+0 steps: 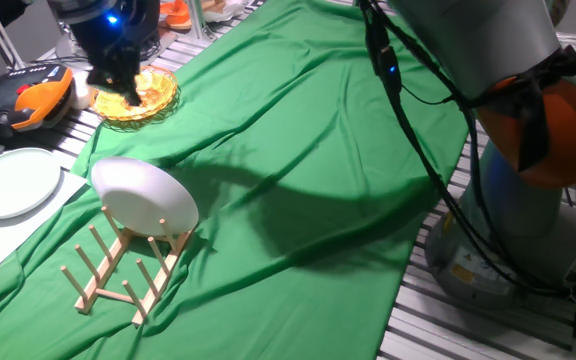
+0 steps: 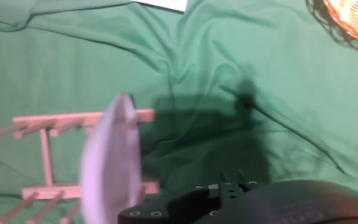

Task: Put the dish on the dish rack

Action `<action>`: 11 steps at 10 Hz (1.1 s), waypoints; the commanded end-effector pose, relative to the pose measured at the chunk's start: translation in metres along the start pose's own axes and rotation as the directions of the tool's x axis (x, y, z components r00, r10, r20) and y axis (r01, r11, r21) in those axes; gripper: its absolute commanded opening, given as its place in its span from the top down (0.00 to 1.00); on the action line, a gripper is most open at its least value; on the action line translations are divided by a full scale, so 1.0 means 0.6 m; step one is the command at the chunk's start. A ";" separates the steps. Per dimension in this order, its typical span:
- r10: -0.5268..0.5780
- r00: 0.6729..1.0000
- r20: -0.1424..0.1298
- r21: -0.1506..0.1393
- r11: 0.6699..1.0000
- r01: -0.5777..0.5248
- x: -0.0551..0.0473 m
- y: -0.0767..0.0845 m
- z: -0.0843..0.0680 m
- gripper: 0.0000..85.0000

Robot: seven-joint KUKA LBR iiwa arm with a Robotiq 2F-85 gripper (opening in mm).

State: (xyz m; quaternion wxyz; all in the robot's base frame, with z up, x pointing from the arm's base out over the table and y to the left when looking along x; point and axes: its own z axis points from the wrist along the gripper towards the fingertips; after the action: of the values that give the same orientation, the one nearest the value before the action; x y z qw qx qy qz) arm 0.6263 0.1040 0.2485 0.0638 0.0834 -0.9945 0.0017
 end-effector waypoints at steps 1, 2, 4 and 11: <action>-0.005 1.000 0.002 -0.003 1.000 0.005 0.008 -0.024 0.004 1.00; -0.006 1.000 0.004 -0.005 1.000 0.006 0.014 -0.030 0.010 1.00; -0.011 1.000 -0.003 -0.019 1.000 0.011 0.019 -0.034 0.014 1.00; -0.047 0.999 0.012 -0.025 0.999 0.048 0.022 -0.031 0.028 1.00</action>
State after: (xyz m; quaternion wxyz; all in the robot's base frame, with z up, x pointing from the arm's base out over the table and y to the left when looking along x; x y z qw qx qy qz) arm 0.6145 0.0829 0.2331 0.0595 0.1066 -0.9924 -0.0132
